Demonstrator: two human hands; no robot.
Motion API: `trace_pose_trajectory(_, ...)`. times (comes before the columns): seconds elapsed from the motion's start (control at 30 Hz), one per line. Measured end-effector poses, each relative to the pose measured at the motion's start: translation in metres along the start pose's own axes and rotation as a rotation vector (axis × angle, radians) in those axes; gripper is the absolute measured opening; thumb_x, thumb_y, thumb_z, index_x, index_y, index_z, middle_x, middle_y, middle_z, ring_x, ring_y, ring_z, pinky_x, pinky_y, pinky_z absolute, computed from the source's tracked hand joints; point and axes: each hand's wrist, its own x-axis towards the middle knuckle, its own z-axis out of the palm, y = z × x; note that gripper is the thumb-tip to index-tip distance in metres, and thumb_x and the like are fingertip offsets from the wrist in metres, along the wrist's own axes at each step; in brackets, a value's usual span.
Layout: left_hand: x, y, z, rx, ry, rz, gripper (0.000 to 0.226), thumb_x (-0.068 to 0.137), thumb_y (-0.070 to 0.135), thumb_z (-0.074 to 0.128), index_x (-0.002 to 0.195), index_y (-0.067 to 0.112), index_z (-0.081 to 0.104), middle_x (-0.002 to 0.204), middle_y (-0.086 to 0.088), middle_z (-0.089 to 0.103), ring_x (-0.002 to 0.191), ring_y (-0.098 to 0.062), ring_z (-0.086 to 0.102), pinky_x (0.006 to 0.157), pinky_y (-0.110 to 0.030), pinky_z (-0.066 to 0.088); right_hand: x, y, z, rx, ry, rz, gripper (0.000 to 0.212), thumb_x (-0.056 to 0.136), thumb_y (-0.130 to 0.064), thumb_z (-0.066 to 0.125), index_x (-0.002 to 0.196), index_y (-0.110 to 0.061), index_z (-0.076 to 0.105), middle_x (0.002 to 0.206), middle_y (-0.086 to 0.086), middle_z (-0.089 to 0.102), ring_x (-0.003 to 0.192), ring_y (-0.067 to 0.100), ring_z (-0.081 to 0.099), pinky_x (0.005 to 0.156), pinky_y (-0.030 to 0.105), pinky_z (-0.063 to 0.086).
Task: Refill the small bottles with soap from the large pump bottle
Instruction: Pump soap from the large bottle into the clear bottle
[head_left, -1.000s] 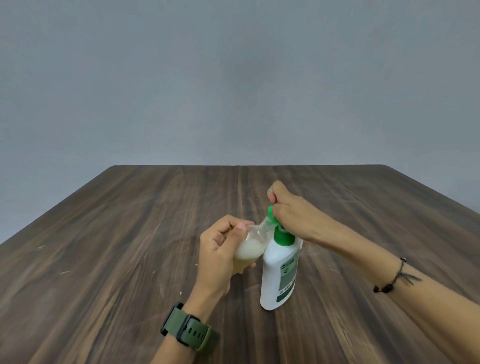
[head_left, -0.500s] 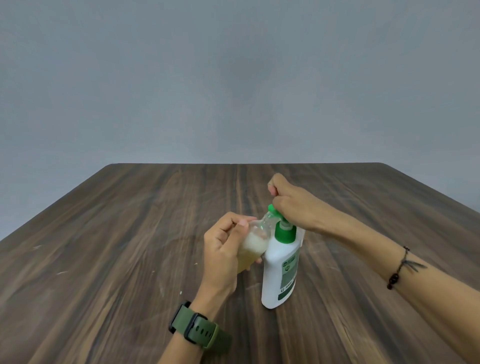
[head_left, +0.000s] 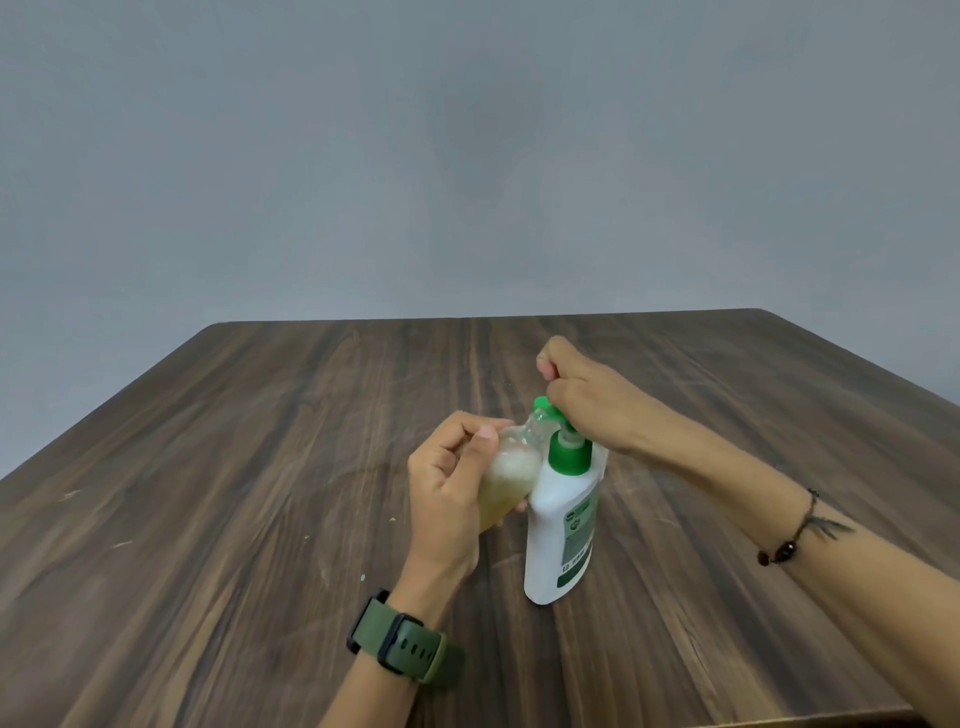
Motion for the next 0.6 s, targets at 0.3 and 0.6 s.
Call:
trace_pose_trajectory(0.3,-0.0025,-0.0025,0.0019,-0.023,0.024,-0.021,0.021,0.08,0.016,0.051,0.078,-0.003,0.061,0.063,-0.006,0.065,0.042,-0.018,0.058,0.032,-0.018,0.039,0.0008,-0.0006,0.0005,-0.023,-0.026,-0.008,0.019,0.083,-0.002,0.03,0.079,-0.021,0.03,0.067,-0.001,0.039,0.062,0.016,0.034,0.057,0.03,0.028)
trace_pose_trajectory(0.6,-0.0051,-0.0039,0.0031,-0.051,0.033,-0.019,0.02,0.081,0.015,0.05,0.077,-0.002,0.061,0.063,-0.006,0.065,0.042,-0.017,0.057,0.033,-0.018,0.039,-0.0015,-0.0027,0.0,-0.058,-0.022,-0.04,0.017,0.084,-0.001,0.03,0.081,-0.018,0.032,0.067,0.001,0.04,0.06,0.016,0.034,0.056,0.03,0.028)
